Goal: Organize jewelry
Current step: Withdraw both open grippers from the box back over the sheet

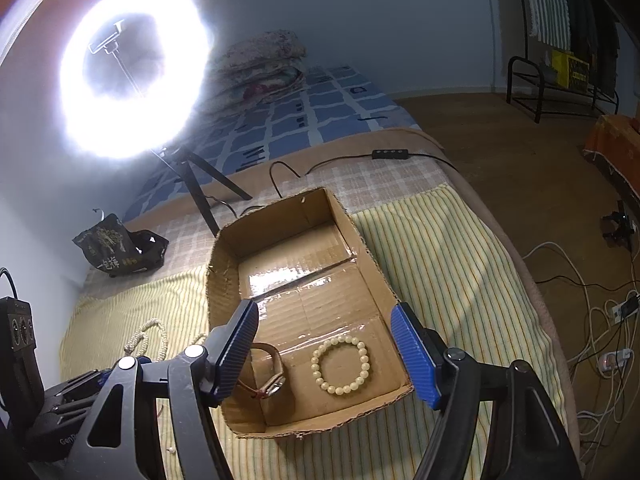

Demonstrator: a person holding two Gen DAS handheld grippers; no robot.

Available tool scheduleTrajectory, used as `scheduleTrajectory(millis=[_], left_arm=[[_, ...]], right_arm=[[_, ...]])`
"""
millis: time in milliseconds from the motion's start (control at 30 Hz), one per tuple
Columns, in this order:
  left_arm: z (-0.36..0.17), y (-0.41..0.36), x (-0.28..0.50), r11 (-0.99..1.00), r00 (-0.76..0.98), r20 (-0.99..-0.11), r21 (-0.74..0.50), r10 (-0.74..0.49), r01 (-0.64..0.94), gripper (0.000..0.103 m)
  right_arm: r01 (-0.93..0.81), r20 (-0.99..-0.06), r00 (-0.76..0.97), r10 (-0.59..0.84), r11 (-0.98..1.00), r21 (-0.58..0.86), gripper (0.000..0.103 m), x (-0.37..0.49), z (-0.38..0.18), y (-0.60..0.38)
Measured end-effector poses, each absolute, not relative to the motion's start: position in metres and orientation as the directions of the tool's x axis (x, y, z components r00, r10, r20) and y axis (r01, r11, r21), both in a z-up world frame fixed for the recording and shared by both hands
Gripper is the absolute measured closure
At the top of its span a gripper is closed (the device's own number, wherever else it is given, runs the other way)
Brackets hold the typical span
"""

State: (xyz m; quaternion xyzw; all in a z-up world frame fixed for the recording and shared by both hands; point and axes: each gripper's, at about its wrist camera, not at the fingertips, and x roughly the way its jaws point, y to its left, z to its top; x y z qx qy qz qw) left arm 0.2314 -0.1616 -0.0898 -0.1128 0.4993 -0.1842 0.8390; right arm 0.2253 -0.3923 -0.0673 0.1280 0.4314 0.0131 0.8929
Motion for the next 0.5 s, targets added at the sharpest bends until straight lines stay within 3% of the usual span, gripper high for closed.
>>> scheduleTrajectory(millis=[500], left_arm=[[-0.071, -0.081, 0.22, 0.955, 0.52, -0.801, -0.262, -0.296, 0.141, 0.061]], right_arm=[[-0.021, -0.739, 0.64, 0.209, 0.967, 0.255, 0.032, 0.222, -0.054, -0.339]])
